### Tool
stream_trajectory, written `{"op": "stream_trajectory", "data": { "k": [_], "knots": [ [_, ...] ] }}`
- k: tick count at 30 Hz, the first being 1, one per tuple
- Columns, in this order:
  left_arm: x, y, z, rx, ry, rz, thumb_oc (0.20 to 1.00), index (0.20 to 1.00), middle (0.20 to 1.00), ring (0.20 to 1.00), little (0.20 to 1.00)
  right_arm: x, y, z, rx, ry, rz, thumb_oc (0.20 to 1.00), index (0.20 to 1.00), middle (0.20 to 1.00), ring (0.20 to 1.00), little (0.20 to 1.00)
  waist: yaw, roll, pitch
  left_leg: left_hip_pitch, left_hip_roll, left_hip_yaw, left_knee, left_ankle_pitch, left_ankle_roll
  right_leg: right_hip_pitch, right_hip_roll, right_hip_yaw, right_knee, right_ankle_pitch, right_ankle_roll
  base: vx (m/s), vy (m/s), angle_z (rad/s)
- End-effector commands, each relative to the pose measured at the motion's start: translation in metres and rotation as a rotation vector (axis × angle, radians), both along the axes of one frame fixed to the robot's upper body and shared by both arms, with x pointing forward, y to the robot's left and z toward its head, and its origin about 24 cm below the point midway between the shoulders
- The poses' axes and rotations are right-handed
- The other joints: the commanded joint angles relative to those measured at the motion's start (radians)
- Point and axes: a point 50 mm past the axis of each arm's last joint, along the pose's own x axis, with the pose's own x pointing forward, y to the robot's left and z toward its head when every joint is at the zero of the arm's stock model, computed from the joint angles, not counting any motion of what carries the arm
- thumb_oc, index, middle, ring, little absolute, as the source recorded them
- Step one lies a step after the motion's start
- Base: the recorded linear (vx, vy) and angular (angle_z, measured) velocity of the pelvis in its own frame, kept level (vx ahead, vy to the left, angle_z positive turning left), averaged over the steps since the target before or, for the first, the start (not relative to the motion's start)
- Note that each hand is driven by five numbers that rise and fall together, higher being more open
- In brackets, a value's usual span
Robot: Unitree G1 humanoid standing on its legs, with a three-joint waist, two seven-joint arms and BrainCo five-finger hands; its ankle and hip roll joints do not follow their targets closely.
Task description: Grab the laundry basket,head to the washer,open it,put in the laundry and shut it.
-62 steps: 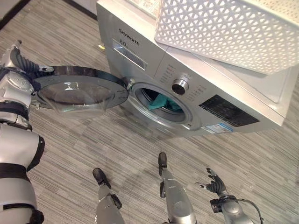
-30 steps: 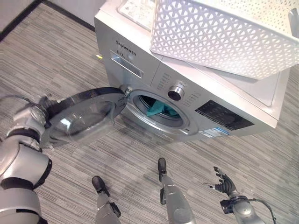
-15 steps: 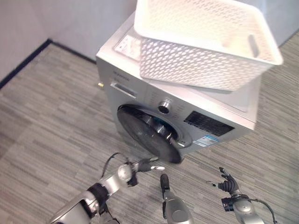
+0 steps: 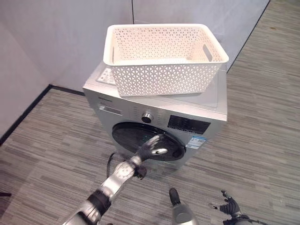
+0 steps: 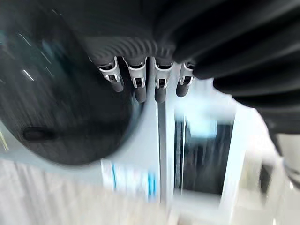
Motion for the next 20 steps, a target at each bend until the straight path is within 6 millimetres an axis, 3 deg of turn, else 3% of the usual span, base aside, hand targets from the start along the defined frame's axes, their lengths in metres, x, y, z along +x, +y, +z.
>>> {"op": "stream_trajectory", "data": {
  "k": [1, 3, 5, 6, 7, 10, 11, 12, 13, 14, 15, 18, 19, 20],
  "knots": [
    [0.001, 0.037, 0.004, -0.084, -0.021, 0.101, 1.000, 1.000, 1.000, 1.000, 1.000, 0.012, -0.001, 0.006, 0.005, -0.078, -0.010, 1.000, 1.000, 1.000, 1.000, 1.000, 0.034, -0.032, -0.027, 0.018, 0.047, -0.067, 0.096, -0.096, 0.014, -0.052, -0.050, -0.034, 0.032, -0.039, 0.030, -0.01, 0.008, 0.12],
    [-0.019, 0.068, -0.013, -0.084, 0.045, 0.215, 1.000, 1.000, 1.000, 1.000, 1.000, 0.001, -0.001, -0.001, 0.025, -0.035, -0.035, 1.000, 1.000, 1.000, 1.000, 1.000, 0.056, -0.032, -0.041, 0.023, 0.042, -0.078, 0.092, -0.092, 0.015, -0.032, -0.056, -0.045, 0.032, -0.042, 0.030, 0.00, 0.029, 0.10],
    [-0.028, 0.079, -0.019, -0.075, 0.066, 0.251, 1.000, 1.000, 1.000, 1.000, 1.000, -0.003, -0.001, -0.004, 0.027, -0.014, -0.041, 1.000, 1.000, 1.000, 1.000, 1.000, 0.063, -0.033, -0.051, 0.022, 0.040, -0.083, 0.088, -0.088, 0.016, -0.026, -0.058, -0.053, 0.031, -0.042, 0.030, -0.01, 0.023, 0.16],
    [-0.038, 0.093, -0.025, -0.065, 0.091, 0.301, 1.000, 1.000, 1.000, 1.000, 1.000, -0.006, -0.001, -0.006, 0.030, 0.003, -0.047, 1.000, 1.000, 1.000, 1.000, 1.000, 0.073, -0.033, -0.057, 0.027, 0.038, -0.086, 0.084, -0.087, 0.017, -0.015, -0.060, -0.059, 0.031, -0.045, 0.030, 0.00, 0.039, 0.17],
    [-0.056, 0.121, -0.036, -0.038, 0.126, 0.421, 1.000, 1.000, 1.000, 1.000, 1.000, -0.013, 0.000, -0.010, 0.047, 0.020, -0.080, 1.000, 1.000, 1.000, 1.000, 1.000, 0.096, -0.037, -0.068, 0.037, 0.034, -0.096, 0.077, -0.086, 0.016, 0.012, -0.065, -0.072, 0.031, -0.051, 0.032, 0.00, 0.054, 0.24],
    [-0.089, 0.158, -0.055, 0.026, 0.214, 0.604, 1.000, 1.000, 1.000, 1.000, 1.000, -0.019, 0.000, -0.012, 0.066, 0.023, -0.118, 1.000, 1.000, 1.000, 1.000, 1.000, 0.123, -0.044, -0.087, 0.037, 0.027, -0.111, 0.070, -0.081, 0.017, 0.034, -0.073, -0.090, 0.032, -0.055, 0.032, -0.01, 0.061, 0.26],
    [-0.111, 0.176, -0.070, 0.094, 0.303, 0.711, 1.000, 1.000, 1.000, 1.000, 1.000, -0.025, -0.001, -0.015, 0.074, 0.041, -0.158, 1.000, 1.000, 1.000, 1.000, 1.000, 0.139, -0.046, -0.093, 0.040, 0.021, -0.123, 0.068, -0.082, 0.018, 0.051, -0.078, -0.103, 0.033, -0.059, 0.033, -0.01, 0.059, 0.20],
    [-0.111, 0.176, -0.070, 0.094, 0.302, 0.711, 1.000, 1.000, 1.000, 1.000, 1.000, -0.025, -0.001, -0.015, 0.074, 0.041, -0.158, 1.000, 1.000, 1.000, 1.000, 1.000, 0.138, -0.047, -0.095, 0.036, 0.020, -0.124, 0.067, -0.080, 0.018, 0.047, -0.079, -0.103, 0.033, -0.057, 0.032, -0.01, 0.054, 0.15],
    [-0.121, 0.182, -0.077, 0.115, 0.346, 0.753, 1.000, 1.000, 1.000, 1.000, 1.000, -0.027, 0.000, -0.017, 0.080, 0.050, -0.168, 1.000, 1.000, 1.000, 1.000, 1.000, 0.144, -0.048, -0.098, 0.036, 0.017, -0.127, 0.067, -0.081, 0.019, 0.052, -0.082, -0.106, 0.034, -0.057, 0.033, -0.01, 0.042, 0.18],
    [-0.144, 0.190, -0.093, 0.149, 0.461, 0.833, 1.000, 1.000, 1.000, 1.000, 1.000, -0.028, 0.003, -0.020, 0.090, 0.066, -0.173, 1.000, 1.000, 1.000, 1.000, 1.000, 0.154, -0.052, -0.104, 0.038, 0.013, -0.132, 0.066, -0.082, 0.020, 0.062, -0.089, -0.116, 0.035, -0.058, 0.034, 0.00, 0.043, 0.17],
    [-0.144, 0.190, -0.093, 0.149, 0.460, 0.833, 1.000, 1.000, 1.000, 1.000, 1.000, -0.028, 0.003, -0.020, 0.090, 0.066, -0.172, 1.000, 1.000, 1.000, 1.000, 1.000, 0.153, -0.053, -0.103, 0.038, 0.013, -0.132, 0.067, -0.082, 0.020, 0.063, -0.089, -0.116, 0.035, -0.058, 0.034, 0.00, 0.042, 0.16],
    [-0.180, 0.197, -0.112, 0.264, 0.645, 0.917, 1.000, 1.000, 1.000, 1.000, 1.000, -0.028, 0.010, -0.023, 0.105, 0.085, -0.159, 1.000, 1.000, 1.000, 1.000, 1.000, 0.165, -0.062, -0.106, 0.040, 0.006, -0.142, 0.066, -0.084, 0.019, 0.081, -0.099, -0.130, 0.033, -0.059, 0.034, 0.00, 0.023, 0.11],
    [-0.180, 0.197, -0.112, 0.264, 0.644, 0.917, 1.000, 1.000, 1.000, 1.000, 1.000, -0.028, 0.010, -0.023, 0.105, 0.084, -0.159, 1.000, 1.000, 1.000, 1.000, 1.000, 0.164, -0.062, -0.105, 0.040, 0.006, -0.143, 0.066, -0.085, 0.020, 0.082, -0.099, -0.131, 0.033, -0.059, 0.034, 0.00, 0.017, 0.13],
    [-0.194, 0.197, -0.118, 0.301, 0.714, 0.952, 1.000, 1.000, 1.000, 1.000, 1.000, -0.030, 0.014, -0.026, 0.107, 0.102, -0.164, 1.000, 1.000, 1.000, 1.000, 1.000, 0.172, -0.068, -0.105, 0.040, 0.002, -0.148, 0.067, -0.088, 0.021, 0.091, -0.105, -0.140, 0.032, -0.060, 0.032, 0.00, 0.014, 0.15]
  ]
}}
